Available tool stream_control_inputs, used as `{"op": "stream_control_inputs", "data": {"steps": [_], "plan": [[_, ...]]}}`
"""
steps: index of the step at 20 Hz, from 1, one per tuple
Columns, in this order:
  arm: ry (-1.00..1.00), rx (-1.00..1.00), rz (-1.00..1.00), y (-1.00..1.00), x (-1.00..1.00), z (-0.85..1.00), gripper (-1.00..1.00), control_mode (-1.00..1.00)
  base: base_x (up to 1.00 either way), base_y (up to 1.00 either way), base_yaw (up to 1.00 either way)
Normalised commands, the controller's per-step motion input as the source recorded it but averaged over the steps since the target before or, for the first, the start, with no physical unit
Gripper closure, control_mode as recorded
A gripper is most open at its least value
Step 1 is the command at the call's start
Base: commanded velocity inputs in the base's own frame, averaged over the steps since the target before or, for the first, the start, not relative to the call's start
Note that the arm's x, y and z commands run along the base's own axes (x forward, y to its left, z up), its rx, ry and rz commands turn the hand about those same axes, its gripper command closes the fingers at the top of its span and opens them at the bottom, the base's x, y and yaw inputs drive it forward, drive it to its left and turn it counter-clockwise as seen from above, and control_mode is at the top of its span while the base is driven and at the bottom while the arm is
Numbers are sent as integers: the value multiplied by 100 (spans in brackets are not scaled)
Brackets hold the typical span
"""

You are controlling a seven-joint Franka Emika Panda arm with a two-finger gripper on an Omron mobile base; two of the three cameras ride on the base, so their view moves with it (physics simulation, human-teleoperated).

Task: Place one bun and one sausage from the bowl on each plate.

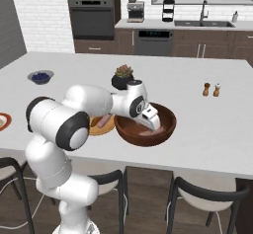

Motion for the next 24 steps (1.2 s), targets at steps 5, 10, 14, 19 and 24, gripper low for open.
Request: {"op": "stream_control_inputs", "data": {"steps": [5, 10, 14, 19, 24], "plan": [[8, 0, 0, -6, 11, -22, -100, -100, 0, 0, 0], [0, 0, 2, -3, 7, -39, -100, -100, 0, 0, 0], [0, 2, 3, -9, 33, -2, -100, -100, 0, 0, 0], [3, 0, 5, -11, 32, -11, -100, -100, 0, 0, 0], [2, 0, 7, -5, 24, -26, -100, -100, 0, 0, 0]]}}
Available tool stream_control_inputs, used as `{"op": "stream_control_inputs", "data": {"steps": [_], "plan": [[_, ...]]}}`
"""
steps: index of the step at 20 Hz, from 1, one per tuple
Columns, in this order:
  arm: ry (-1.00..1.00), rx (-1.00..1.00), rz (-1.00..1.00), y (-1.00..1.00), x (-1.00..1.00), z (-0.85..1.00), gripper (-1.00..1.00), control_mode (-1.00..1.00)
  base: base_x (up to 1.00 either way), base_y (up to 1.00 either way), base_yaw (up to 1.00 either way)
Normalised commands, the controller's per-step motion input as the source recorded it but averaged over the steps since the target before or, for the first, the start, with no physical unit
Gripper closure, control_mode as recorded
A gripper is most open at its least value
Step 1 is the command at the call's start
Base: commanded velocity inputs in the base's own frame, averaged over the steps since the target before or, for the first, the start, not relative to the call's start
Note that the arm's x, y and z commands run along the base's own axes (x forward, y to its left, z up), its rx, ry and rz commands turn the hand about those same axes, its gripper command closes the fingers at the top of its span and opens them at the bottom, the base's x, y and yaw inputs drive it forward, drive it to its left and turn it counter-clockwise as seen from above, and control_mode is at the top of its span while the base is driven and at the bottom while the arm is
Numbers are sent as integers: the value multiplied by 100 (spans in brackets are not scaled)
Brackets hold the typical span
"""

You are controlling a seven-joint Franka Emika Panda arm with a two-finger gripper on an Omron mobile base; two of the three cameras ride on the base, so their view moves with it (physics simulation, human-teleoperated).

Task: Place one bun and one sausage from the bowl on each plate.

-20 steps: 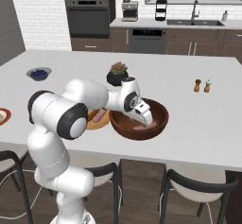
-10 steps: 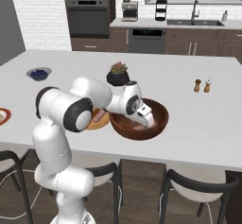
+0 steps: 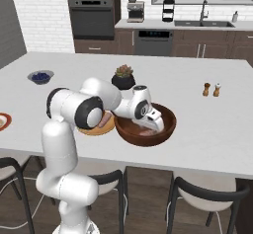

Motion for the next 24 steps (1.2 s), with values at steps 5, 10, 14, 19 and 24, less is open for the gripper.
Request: {"op": "stream_control_inputs", "data": {"steps": [5, 10, 14, 19, 24], "plan": [[0, -1, 3, -7, -3, -49, -100, -100, 0, 0, 0], [0, -1, 0, -5, -10, -41, -100, -100, 0, 0, 0], [0, 0, 1, 0, 0, -15, 100, -100, 0, 0, 0], [0, 0, 0, 0, 0, 0, 100, -100, 0, 0, 0], [-1, 0, 0, 6, -6, 54, 100, -100, 0, 0, 0]]}}
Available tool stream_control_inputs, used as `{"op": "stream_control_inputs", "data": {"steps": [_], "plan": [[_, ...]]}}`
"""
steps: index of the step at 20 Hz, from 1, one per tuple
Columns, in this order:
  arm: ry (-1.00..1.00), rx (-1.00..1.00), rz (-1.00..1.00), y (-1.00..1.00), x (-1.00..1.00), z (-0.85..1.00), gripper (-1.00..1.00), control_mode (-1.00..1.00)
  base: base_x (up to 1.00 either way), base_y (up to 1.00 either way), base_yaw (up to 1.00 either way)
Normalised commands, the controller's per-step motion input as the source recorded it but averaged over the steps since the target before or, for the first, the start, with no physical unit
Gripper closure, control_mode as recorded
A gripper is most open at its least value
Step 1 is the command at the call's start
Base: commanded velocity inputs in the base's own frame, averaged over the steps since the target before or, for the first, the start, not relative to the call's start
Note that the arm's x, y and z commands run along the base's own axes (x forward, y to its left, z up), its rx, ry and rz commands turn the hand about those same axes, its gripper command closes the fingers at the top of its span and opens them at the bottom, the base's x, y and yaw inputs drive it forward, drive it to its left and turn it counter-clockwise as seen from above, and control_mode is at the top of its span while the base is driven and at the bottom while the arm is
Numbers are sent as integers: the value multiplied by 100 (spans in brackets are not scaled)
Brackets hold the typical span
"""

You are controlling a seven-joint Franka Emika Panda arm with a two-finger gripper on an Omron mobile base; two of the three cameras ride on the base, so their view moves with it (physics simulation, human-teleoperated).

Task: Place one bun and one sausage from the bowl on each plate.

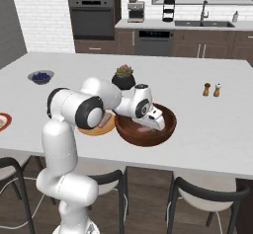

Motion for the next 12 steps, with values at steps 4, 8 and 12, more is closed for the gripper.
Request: {"op": "stream_control_inputs", "data": {"steps": [4, 8, 12], "plan": [[-2, 1, 0, 3, -19, 100, 100, -100, 0, 0, 0], [-24, 4, 1, 35, -66, 100, 100, -100, 0, 0, 0], [-34, 0, 8, 65, -92, 100, 100, -100, 0, 0, 0]]}}
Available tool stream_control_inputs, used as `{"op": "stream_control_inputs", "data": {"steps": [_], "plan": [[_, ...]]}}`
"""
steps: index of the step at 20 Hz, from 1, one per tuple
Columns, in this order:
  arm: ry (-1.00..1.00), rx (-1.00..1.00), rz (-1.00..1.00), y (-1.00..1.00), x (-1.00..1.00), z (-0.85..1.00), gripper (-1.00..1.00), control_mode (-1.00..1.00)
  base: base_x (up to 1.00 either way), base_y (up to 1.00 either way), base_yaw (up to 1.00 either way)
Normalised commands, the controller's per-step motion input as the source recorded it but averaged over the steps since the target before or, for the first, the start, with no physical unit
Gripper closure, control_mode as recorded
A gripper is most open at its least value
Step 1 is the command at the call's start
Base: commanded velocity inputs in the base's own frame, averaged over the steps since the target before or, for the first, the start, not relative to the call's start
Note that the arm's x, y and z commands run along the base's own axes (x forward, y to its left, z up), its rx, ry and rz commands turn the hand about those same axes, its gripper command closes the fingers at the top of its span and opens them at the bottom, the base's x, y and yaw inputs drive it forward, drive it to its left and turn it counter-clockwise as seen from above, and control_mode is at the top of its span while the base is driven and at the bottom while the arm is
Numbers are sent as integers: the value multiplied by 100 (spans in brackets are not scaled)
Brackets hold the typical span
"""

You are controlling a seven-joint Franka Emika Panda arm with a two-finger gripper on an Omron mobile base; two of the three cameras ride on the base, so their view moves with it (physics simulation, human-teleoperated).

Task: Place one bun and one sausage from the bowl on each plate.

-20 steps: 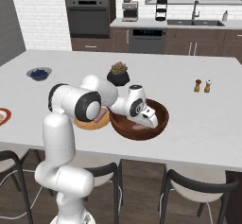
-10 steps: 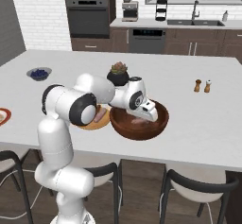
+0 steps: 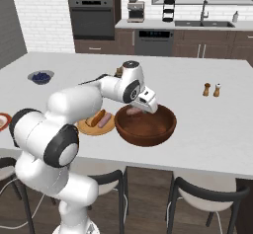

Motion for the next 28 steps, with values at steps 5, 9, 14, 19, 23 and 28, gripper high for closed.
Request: {"op": "stream_control_inputs", "data": {"steps": [5, 9, 14, 19, 23, 28], "plan": [[-28, 0, 11, 60, -100, 100, 100, -100, 0, 0, 0], [-26, 0, 19, 60, -100, 98, 100, -100, 0, 0, 0], [-21, -6, 21, 58, -100, 31, 100, -100, 0, 0, 0], [-3, -24, 18, 80, -97, -1, 100, -100, 0, 0, 0], [8, -24, 14, 78, -89, 0, 100, -100, 0, 0, 0], [0, -3, 4, 14, -48, -1, 100, -100, 0, 0, 0]]}}
